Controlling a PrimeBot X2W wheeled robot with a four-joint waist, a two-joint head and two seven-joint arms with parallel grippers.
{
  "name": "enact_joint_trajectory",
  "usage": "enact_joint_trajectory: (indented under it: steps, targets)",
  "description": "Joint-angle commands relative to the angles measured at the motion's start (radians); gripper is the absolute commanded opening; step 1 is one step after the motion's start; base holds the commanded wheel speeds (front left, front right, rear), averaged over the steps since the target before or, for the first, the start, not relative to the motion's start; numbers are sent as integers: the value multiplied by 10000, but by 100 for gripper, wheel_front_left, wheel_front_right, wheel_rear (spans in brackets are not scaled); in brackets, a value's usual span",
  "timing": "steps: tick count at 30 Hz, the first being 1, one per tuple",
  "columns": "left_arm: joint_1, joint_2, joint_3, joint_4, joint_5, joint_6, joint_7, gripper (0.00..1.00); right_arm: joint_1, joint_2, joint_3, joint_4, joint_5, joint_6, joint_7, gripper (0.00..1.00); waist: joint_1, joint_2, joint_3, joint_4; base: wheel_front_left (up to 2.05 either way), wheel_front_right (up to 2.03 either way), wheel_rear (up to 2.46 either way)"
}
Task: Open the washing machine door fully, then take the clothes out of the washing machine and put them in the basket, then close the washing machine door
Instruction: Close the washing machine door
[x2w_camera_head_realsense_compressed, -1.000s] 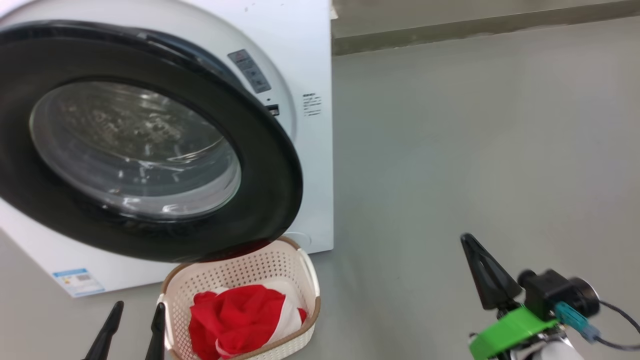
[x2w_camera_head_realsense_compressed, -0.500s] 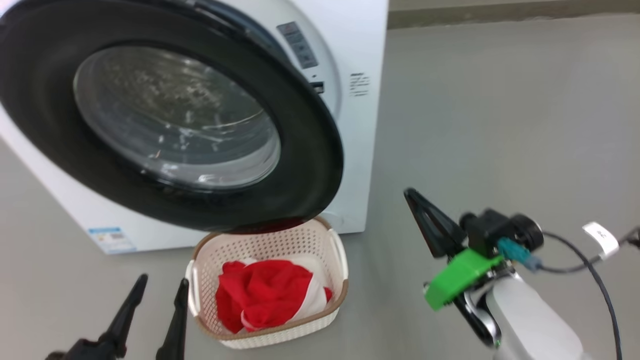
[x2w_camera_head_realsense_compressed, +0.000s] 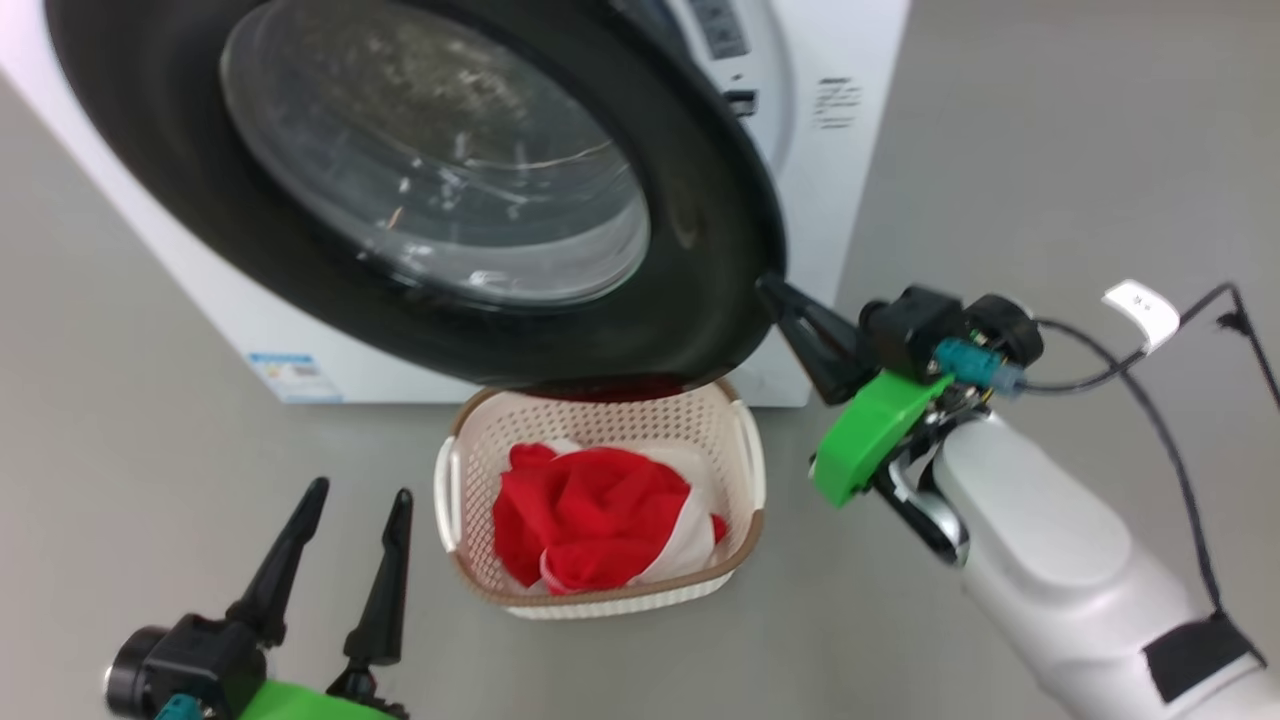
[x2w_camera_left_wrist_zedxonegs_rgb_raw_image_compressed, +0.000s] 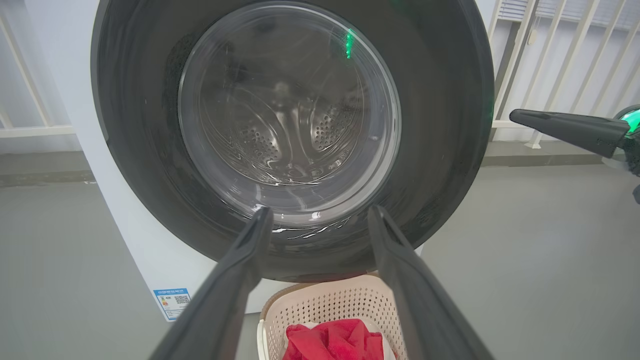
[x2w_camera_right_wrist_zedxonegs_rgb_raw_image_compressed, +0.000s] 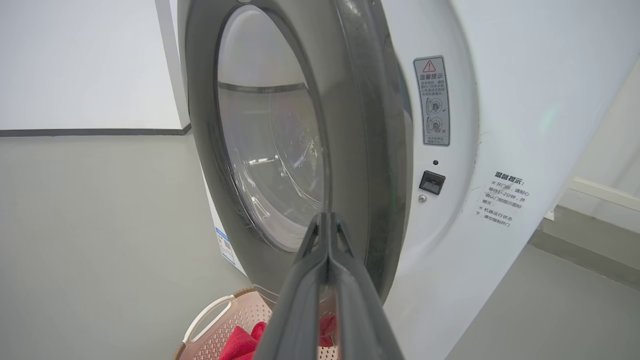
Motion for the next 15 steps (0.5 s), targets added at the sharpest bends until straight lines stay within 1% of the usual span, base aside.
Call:
enact_joint_trajectory:
  steps: [1,5,6,12,15]
  targets:
    - [-424,93,247,-198,-98,-55,-87,100,-318,40,214,-42,273,50,-65,0,0,-1,438,482,0,0,0]
    - [-599,-1,78,-224,-201,-55,-87,100,-989,-232,424,392,771,50,-65,0,0,-1,786,812,0,0,0]
    - [-688,-35,17,-243,-218,-55,-88,100,-1317,-407,450,532,921,50,-65,0,0,-1,979,956,0,0,0]
    - [-1114,-193,-69,-209,-302,-55,-88,100,-2105,-881,244,691,1570,50,-65,0,0,-1,1527,1310,0,0,0]
    - [-1323,-226,-158,-133,-254,-55,-88,100,-2469,-975,40,601,1752,50,-65,0,0,-1,1742,1356,0,0,0]
